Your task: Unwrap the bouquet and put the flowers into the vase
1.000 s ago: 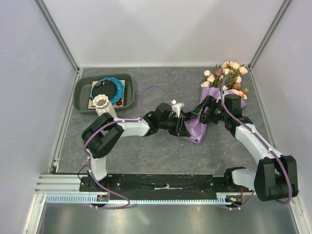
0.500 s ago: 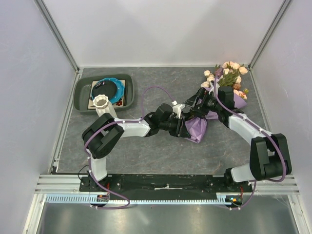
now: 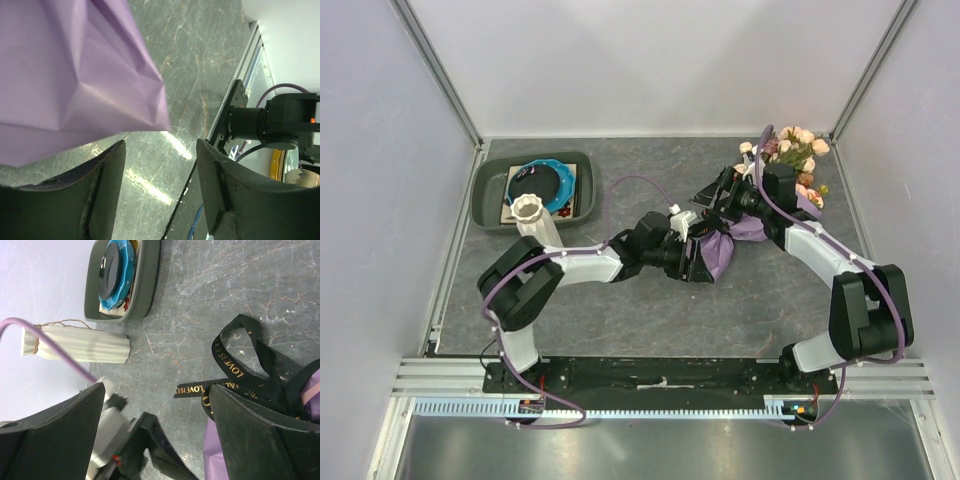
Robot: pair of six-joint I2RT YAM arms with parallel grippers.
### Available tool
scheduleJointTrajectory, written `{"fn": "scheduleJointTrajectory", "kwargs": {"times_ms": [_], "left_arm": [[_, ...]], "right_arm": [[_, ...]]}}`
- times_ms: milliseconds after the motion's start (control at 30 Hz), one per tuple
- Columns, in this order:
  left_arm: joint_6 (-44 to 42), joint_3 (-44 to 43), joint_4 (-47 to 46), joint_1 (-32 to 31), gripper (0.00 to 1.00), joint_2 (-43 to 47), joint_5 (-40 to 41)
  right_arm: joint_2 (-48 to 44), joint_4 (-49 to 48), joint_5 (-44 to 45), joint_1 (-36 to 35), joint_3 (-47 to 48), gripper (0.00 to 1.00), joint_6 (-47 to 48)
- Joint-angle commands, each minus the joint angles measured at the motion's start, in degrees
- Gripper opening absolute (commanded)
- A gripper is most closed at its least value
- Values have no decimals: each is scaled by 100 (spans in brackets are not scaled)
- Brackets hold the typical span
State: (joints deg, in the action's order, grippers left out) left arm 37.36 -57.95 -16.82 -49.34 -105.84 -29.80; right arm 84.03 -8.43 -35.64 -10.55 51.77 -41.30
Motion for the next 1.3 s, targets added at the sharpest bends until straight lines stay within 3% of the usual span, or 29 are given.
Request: {"fn": "scheduleJointTrajectory", "kwargs": {"times_ms": [0, 100, 400, 633, 800, 933, 1067, 1267], "left_arm": [[-176, 4, -77, -32, 68, 792, 282], [-449, -295, 475, -32, 68, 925, 519], [-327, -358, 487, 3, 48, 1135, 1222], [-116, -172, 415, 82, 49, 1479, 1372], [51, -277, 494, 451, 53, 988, 1056], [324, -611, 733, 768, 48, 451, 651], [385, -867, 751, 760, 43, -67, 274], [1123, -516, -443, 488, 38, -674, -131]], "right_arm": [[184, 8, 13, -88, 343, 93, 52], [201, -36, 153, -158, 378, 92, 34], [168, 103, 539, -308, 396, 87, -203], [-1036, 2115, 2594, -299, -281, 87, 833], [-1460, 3100, 3967, -290, -756, 90, 1351], [-1398, 3680, 4767, -299, -520, 92, 1624], [-1600, 3708, 4198, -448, 155, 89, 1818], [-758, 3085, 2573, -659, 879, 81, 1204]]}}
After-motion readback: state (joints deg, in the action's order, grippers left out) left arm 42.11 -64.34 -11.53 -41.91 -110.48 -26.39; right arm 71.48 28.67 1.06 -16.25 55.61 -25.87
